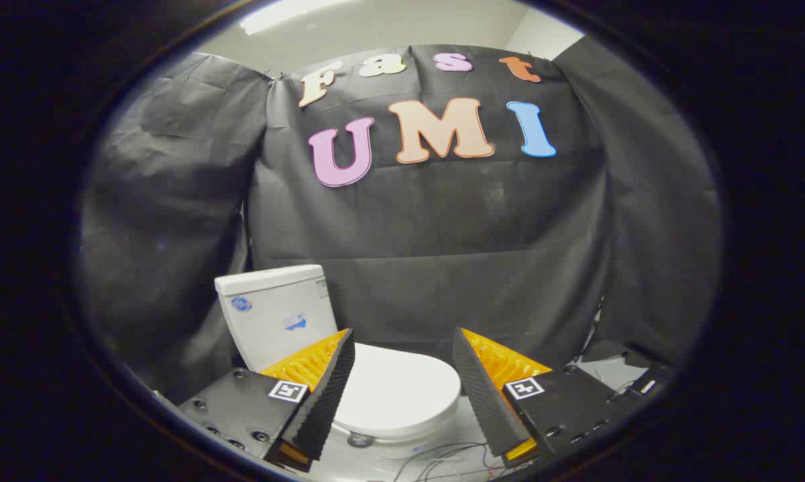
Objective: Open the toilet lid.
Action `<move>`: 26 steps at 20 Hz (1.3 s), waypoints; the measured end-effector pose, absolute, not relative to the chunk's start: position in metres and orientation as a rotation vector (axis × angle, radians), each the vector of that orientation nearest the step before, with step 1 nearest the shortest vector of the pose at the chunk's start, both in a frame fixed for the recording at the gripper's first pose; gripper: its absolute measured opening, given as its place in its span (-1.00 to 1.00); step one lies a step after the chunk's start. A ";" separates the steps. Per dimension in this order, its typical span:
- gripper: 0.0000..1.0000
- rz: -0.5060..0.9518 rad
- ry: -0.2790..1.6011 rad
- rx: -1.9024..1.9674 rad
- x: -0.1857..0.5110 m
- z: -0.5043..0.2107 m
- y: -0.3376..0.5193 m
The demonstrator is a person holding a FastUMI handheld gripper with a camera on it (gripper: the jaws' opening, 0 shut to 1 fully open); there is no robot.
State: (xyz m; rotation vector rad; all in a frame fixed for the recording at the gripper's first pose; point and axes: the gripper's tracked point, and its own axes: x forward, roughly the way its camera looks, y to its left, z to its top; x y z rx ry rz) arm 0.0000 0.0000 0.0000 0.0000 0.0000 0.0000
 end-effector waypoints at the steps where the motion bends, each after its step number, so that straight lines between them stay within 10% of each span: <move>1: 0.83 0.002 -0.026 0.024 0.006 0.001 0.004; 26: 0.46 -0.590 -0.019 0.785 0.001 -0.204 0.053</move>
